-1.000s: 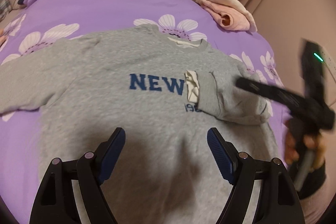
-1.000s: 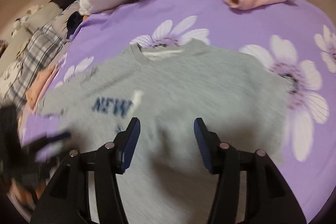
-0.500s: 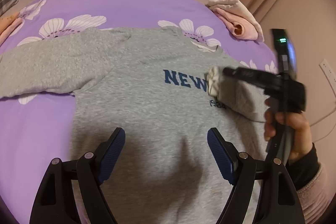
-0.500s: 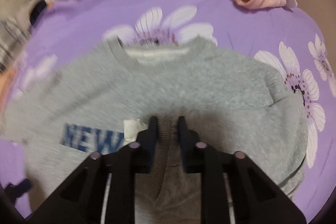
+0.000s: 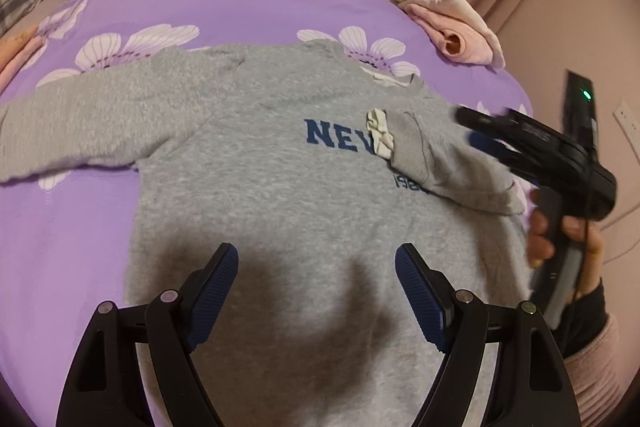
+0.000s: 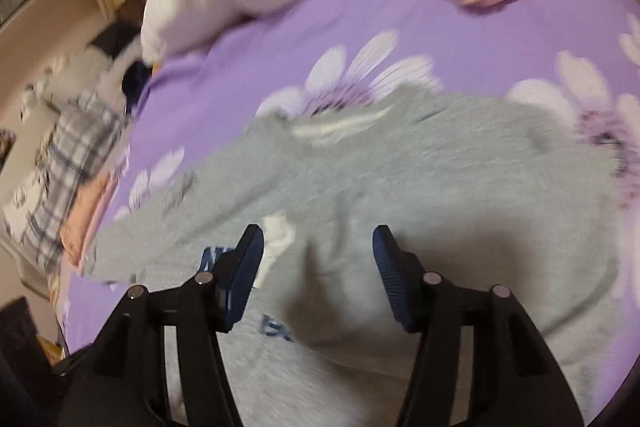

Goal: Fold small clothes
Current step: 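Grasp the other sleeve cuff with the left tool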

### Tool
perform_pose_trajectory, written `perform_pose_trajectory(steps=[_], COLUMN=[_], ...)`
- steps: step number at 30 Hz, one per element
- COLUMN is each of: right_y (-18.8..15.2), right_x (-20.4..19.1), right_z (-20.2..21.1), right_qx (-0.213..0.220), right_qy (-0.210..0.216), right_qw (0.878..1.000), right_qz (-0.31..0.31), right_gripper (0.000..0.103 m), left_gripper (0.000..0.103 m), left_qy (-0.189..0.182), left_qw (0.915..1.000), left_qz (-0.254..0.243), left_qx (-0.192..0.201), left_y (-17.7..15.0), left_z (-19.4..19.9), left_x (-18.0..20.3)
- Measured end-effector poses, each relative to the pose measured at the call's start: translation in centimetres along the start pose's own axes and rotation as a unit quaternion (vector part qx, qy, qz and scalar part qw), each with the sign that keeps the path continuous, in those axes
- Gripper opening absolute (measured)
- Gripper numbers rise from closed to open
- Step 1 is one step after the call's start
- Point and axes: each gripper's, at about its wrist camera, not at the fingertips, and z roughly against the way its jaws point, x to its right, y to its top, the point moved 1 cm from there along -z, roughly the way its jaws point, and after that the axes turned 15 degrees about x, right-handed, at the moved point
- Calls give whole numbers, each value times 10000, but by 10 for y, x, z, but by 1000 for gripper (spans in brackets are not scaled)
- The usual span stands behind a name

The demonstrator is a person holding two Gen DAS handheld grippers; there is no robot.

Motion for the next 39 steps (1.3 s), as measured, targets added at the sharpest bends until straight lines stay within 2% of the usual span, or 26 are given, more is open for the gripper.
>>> perform_pose_trajectory(steps=[1, 3, 5, 7, 8, 9, 12, 13, 15, 16, 17, 19, 21, 23, 25, 29, 34, 39], right_y=[0, -3, -10, -21, -27, -33, -28, -25, -22, -22, -22, -23, -23, -28, -37, -61, -91, -103], right_x=[7, 27, 44, 64, 73, 84, 105, 106, 108, 109, 112, 99, 82, 66, 48, 17, -12, -26], right_z=[7, 15, 15, 18, 15, 15, 20, 20, 21, 21, 26, 38, 53, 71, 84, 96, 97, 95], right_qx=[39, 5, -100, -276, -364, -385, -277, -244, -120, -123, -105, 47, 221, 404, 426, 325, 167, 284], right_qy=[-125, -625, -1060, -1636, -1969, -2005, -1796, -1879, -2308, -2287, -2176, -1867, -1551, -1228, -849, -221, 487, 731], right_qw=[9999, 9979, 9937, 9842, 9765, 9757, 9833, 9819, 9729, 9734, 9759, 9822, 9876, 9916, 9955, 9992, 9984, 9950], right_qz=[8, 189, 348, 613, 793, 792, 106, 20, 111, 22, -164, -211, -120, -38, 45, 80, -216, -624], right_gripper=[53, 33, 26, 21, 10, 0, 0, 0, 0, 0, 2, 12, 43, 57, 59, 69, 72, 76], left_gripper=[80, 80, 80, 80, 80, 80, 80, 80, 80, 81, 81, 85, 87, 87, 88, 88, 88, 88], left_qy=[2, 27, 42, 77, 107, 166, 337, 394, 440, 486, 564, 695, 787, 838, 819, 638, 489, 403], left_qw=[10000, 10000, 9999, 9998, 9997, 9996, 9984, 9976, 9959, 9944, 9923, 9885, 9830, 9764, 9687, 9473, 9231, 9061], left_qz=[6, 43, 110, 168, 196, 241, 430, 539, 751, 895, 1051, 1276, 1572, 1890, 2225, 2980, 3598, 3917], left_qx=[7, 22, 18, 19, 32, 65, 165, 196, 243, 269, 322, 419, 528, 623, 730, 991, 1266, 1549], left_y=[-2, -6, -9, -11, -11, -11, -11, -12, -13, -13, -14, -15, -17, -18, -21, -24, -15, 4], left_z=[2, 7, 13, 18, 22, 27, 44, 51, 62, 68, 77, 89, 100, 110, 116, 121, 112, 99], left_x=[-1, -4, -9, -15, -18, -23, -41, -49, -63, -73, -87, -105, -127, -147, -166, -198, -230, -258])
